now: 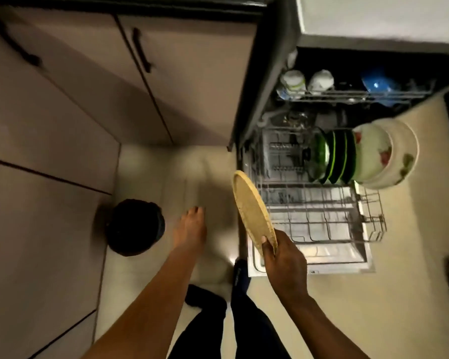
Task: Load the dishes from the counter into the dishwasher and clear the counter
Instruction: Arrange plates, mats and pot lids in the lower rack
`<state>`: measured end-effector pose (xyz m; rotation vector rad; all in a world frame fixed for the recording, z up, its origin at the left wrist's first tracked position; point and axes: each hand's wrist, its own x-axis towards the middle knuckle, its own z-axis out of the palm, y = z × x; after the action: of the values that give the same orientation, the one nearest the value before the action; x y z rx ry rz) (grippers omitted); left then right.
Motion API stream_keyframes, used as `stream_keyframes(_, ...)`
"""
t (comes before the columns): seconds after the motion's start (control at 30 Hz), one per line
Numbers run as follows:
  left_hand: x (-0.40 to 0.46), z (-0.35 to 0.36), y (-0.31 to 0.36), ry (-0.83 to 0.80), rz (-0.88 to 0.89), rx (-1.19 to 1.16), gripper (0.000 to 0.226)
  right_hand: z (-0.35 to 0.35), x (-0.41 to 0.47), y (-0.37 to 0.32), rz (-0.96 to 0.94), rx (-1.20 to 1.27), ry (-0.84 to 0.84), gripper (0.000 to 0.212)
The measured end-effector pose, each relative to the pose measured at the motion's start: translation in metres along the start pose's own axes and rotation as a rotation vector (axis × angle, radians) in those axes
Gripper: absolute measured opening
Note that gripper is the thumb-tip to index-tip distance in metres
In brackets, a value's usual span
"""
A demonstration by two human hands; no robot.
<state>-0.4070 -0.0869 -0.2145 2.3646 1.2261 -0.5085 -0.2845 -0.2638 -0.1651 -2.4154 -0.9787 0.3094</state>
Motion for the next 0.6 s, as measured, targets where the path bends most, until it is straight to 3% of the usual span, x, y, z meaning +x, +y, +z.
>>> stream_keyframes(0.23,0.096,0.076,0.092,-0.109,0.143,-0.056,0.048,0.012,0.057,0.094,0.143,-0.010,0.178,0.017)
stream_keyframes(0.37,0.157,0.120,0.123,-0.093,0.347,-0.057,0.061,0.049,0.110,0.140,0.100,-0.023,0.241,0.023)
stream_keyframes(0.6,0.235,0.202,0.155,-0.176,0.446,0.088,0.077,0.123,0.197,0.200,0.090,-0.097,0.159,0.031)
